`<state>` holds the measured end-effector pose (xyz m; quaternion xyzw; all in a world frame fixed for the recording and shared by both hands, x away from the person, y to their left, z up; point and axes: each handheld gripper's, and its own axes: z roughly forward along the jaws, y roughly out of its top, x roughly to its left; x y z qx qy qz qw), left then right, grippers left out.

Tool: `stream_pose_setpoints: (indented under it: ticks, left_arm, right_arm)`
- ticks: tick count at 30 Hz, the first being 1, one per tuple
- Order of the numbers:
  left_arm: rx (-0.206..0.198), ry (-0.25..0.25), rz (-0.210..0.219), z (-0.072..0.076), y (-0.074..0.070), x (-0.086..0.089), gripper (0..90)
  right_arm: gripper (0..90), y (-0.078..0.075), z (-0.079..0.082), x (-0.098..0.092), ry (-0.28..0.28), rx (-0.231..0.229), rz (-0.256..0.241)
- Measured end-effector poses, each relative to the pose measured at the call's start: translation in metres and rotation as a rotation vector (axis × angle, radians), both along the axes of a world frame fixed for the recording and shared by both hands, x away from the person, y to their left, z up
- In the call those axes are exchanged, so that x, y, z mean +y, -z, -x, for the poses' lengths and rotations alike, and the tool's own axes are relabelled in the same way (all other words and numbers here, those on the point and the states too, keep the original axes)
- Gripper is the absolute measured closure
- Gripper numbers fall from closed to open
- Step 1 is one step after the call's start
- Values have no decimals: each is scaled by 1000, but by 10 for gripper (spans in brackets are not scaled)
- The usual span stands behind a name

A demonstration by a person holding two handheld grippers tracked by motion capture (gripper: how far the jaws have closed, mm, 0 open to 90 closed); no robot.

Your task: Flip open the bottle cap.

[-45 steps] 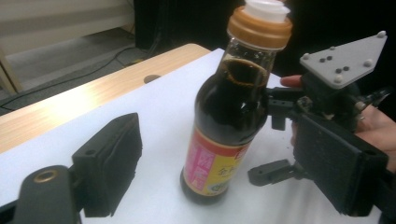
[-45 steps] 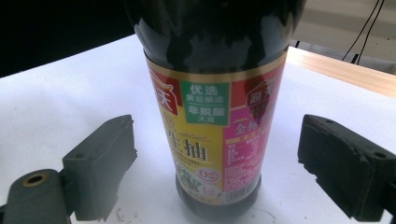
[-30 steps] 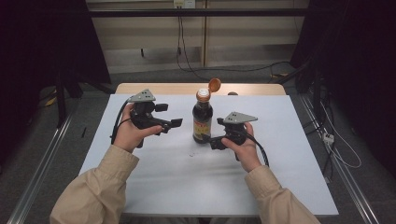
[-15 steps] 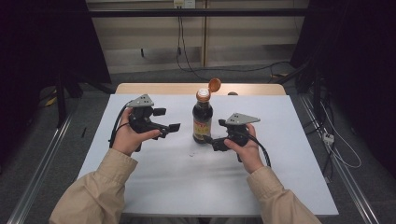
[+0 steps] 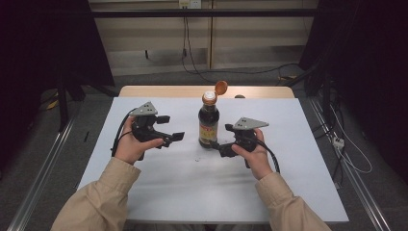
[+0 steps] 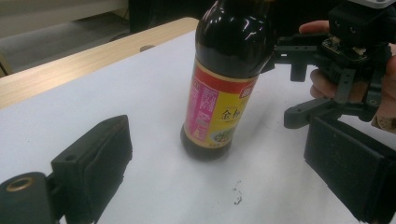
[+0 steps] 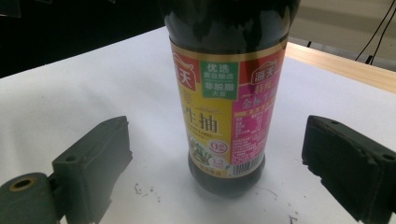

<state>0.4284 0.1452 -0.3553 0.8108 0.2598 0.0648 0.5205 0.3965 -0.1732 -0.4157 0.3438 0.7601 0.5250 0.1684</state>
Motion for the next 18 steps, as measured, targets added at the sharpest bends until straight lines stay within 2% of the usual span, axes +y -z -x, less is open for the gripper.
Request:
stream_pose_setpoints:
  ticks: [13,18]
  left_arm:
    - [11,1,-6,3,9,6,72]
    - [3,-2,-18,6,14,9,71]
  right_arm:
    - [81,1,5,-5,-1,7,-6]
    - [82,1,8,-8,-5,1,-3]
